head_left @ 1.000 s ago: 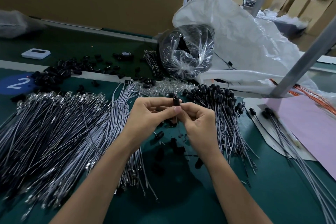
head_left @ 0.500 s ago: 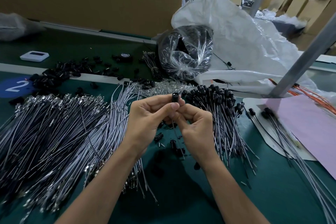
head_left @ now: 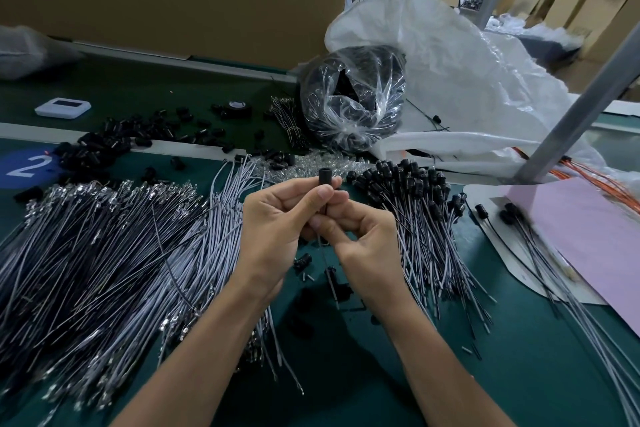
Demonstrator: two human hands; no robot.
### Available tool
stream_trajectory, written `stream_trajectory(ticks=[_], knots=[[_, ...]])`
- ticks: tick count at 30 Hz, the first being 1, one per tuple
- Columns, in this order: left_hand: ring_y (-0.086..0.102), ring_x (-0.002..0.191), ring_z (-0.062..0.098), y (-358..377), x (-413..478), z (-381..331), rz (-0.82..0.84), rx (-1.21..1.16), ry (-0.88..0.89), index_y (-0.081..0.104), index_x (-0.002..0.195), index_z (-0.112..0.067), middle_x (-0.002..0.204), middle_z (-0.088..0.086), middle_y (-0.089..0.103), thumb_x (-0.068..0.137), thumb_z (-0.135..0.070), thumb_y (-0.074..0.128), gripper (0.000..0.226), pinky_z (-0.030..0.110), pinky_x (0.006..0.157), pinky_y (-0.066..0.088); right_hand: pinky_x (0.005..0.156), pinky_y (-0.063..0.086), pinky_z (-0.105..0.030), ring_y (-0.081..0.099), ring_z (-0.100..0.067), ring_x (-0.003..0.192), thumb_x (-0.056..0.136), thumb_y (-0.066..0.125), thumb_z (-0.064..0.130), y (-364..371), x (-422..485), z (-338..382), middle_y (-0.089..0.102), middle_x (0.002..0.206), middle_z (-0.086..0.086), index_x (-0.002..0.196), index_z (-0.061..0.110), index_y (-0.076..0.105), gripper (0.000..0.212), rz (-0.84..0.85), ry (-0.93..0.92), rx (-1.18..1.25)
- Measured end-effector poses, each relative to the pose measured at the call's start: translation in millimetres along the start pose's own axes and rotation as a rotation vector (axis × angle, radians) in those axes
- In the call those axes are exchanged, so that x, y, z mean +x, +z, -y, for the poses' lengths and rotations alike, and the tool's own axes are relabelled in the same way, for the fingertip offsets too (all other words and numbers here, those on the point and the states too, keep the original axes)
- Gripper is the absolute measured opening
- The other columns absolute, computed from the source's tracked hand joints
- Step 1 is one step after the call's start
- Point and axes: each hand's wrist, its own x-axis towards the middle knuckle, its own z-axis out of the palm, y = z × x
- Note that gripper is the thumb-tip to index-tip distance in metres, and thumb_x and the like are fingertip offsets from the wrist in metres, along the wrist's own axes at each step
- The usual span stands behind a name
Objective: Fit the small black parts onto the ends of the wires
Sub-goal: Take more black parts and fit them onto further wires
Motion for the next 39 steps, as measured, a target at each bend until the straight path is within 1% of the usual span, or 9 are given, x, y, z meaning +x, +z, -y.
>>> stream_trajectory(ticks=[7,11,16,21,24,26,29,33,39], knots=[[0.075,0.078,0.023,-1.1,-0.5,3.5,-0.022,-0.001,-0.032,0.079,0.084,-0.015,0.085,0.012,0.077,0.074,-0.025,0.073,0.016,0.025,0.064,0.058,0.070,0.056,-0.022,0.073,-0.012,0.073,0.086,0.069,0.001,1.4,-2.0,-3.6,0.075,0.077,0.000,0.084,0.006,0.075,0.008,-0.041,0.014,-0.170],[0.070,0.064,0.019,-0.5,2.7,3.3,-0.096,0.006,-0.109,0.079,0.082,-0.018,0.084,0.010,0.077,0.074,-0.032,0.071,0.018,0.023,0.041,0.047,0.063,0.056,-0.024,0.072,-0.016,0.063,0.088,0.069,0.005,3.5,-2.8,1.6,0.074,0.070,-0.005,0.081,0.001,0.073,0.009,0.005,0.073,-0.183],[0.074,0.073,0.020,-8.3,10.7,0.0,-0.244,-0.119,-0.110,0.073,0.091,-0.010,0.083,0.010,0.076,0.077,-0.026,0.071,0.022,0.024,0.056,0.056,0.060,0.052,-0.021,0.068,-0.014,0.057,0.091,0.067,0.007,3.3,-4.4,18.4,0.071,0.064,-0.007,0.082,0.002,0.071,0.011,0.208,0.174,-0.173],[0.073,0.067,0.012,-18.3,14.8,1.7,-0.400,-0.165,-0.113,0.070,0.090,-0.007,0.075,0.004,0.075,0.093,-0.012,0.062,0.009,0.017,0.055,0.053,0.065,0.053,-0.022,0.070,-0.016,0.062,0.094,0.064,0.013,9.7,-7.3,31.2,0.073,0.070,-0.006,0.082,0.001,0.072,0.019,0.517,0.298,-0.319],[0.069,0.059,0.008,-25.2,17.6,-0.8,-0.393,-0.236,-0.166,0.068,0.093,-0.004,0.073,0.004,0.074,0.095,-0.009,0.060,0.010,0.015,0.052,0.053,0.053,0.044,-0.009,0.062,-0.003,0.051,0.095,0.060,0.039,4.9,4.1,51.0,0.074,0.073,0.001,0.085,0.005,0.073,0.038,0.803,0.364,-0.396],[0.065,0.053,0.007,-28.5,19.2,-2.6,-0.373,-0.277,-0.217,0.067,0.093,-0.001,0.072,0.006,0.073,0.094,-0.005,0.060,0.009,0.015,0.049,0.052,0.047,0.043,-0.012,0.060,-0.003,0.046,0.089,0.054,0.057,-2.6,27.2,54.6,0.073,0.068,0.004,0.082,0.014,0.072,0.048,0.647,0.332,-0.534],[0.062,0.050,0.007,-27.4,18.1,-0.9,-0.294,-0.159,-0.310,0.066,0.095,0.000,0.074,0.008,0.073,0.093,-0.004,0.060,0.008,0.015,0.046,0.050,0.069,0.059,-0.034,0.071,-0.020,0.068,0.096,0.059,0.032,-10.9,72.7,32.1,0.074,0.072,-0.002,0.083,0.011,0.073,0.029,0.214,0.208,-0.818],[0.056,0.043,0.006,-22.1,17.6,3.7,-0.251,-0.032,-0.358,0.067,0.093,-0.005,0.071,0.005,0.075,0.093,-0.004,0.062,0.005,0.015,0.037,0.040,0.092,0.054,-0.040,0.066,-0.026,0.098,0.092,0.055,0.002,-3.3,107.1,-11.8,0.072,0.110,-0.011,0.111,0.011,0.072,0.027,0.364,0.242,-1.154],[0.057,0.044,0.007,-23.7,20.1,7.6,-0.254,0.006,-0.324,0.068,0.093,-0.006,0.076,0.007,0.076,0.093,-0.005,0.062,0.005,0.017,0.039,0.041,0.070,0.046,-0.028,0.061,-0.021,0.079,0.083,0.069,0.006,10.4,116.7,-27.6,0.072,0.093,-0.011,0.098,0.011,0.076,0.018,0.508,0.210,-1.170]])
